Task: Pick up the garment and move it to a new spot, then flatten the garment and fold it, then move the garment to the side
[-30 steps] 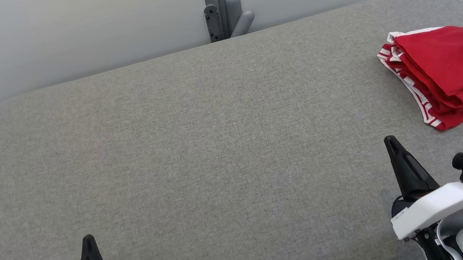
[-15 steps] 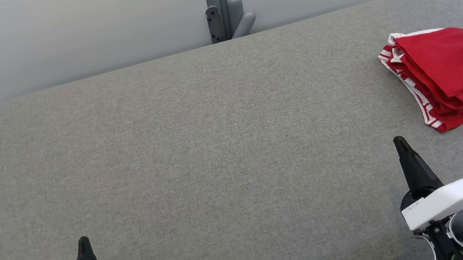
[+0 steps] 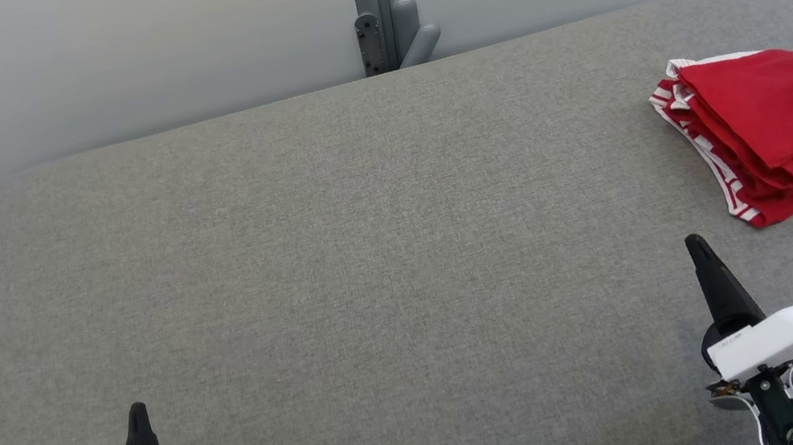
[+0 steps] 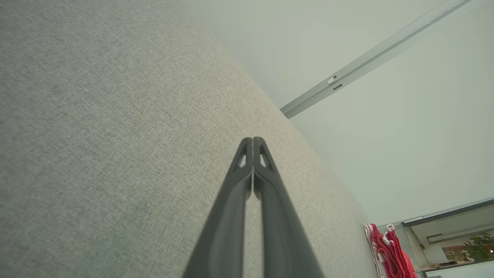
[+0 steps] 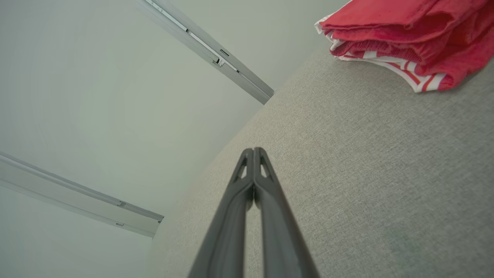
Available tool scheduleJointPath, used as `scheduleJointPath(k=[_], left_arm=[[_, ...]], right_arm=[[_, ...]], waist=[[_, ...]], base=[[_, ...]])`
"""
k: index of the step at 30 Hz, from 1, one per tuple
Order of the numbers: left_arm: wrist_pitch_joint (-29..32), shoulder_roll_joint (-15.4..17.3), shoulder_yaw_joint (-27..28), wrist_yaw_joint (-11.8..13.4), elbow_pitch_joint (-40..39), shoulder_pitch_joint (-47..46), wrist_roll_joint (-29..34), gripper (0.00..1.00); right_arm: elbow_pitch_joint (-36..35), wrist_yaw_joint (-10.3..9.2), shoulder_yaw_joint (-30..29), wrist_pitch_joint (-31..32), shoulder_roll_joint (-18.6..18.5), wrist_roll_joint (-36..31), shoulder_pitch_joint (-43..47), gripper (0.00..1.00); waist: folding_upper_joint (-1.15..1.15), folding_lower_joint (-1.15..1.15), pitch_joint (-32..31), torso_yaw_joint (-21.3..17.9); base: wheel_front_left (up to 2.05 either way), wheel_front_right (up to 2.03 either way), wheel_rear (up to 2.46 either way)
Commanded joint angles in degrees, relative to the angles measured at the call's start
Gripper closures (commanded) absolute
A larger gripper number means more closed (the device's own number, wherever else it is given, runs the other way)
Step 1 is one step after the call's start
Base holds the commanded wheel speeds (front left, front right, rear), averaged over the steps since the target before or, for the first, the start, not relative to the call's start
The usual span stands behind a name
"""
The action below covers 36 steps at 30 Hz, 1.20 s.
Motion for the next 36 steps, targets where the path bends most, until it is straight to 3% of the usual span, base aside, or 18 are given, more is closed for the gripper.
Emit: scheduleJointPath(k=[1, 36], left_arm=[[0.3, 0.1, 0.4, -0.5, -0.8, -1.5, -1.4, 1.0], [6.0, 0.1, 3.3, -2.6, -0.9, -2.6, -21.8, 1.0]], right_arm=[[-0.8, -0.02, -0.3, 0.2, -0.4, 1.4, -0.1, 1.0], [-0.7, -0.03, -2.5, 4.9, -1.0, 23.6, 0.6, 1.0]], waist=[[0.15, 0.0, 0.0, 0.0], [0.26, 0.0, -0.7, 0.5]], base=[[0.0, 0.0, 0.0], [0.0, 0.0, 0.0]])
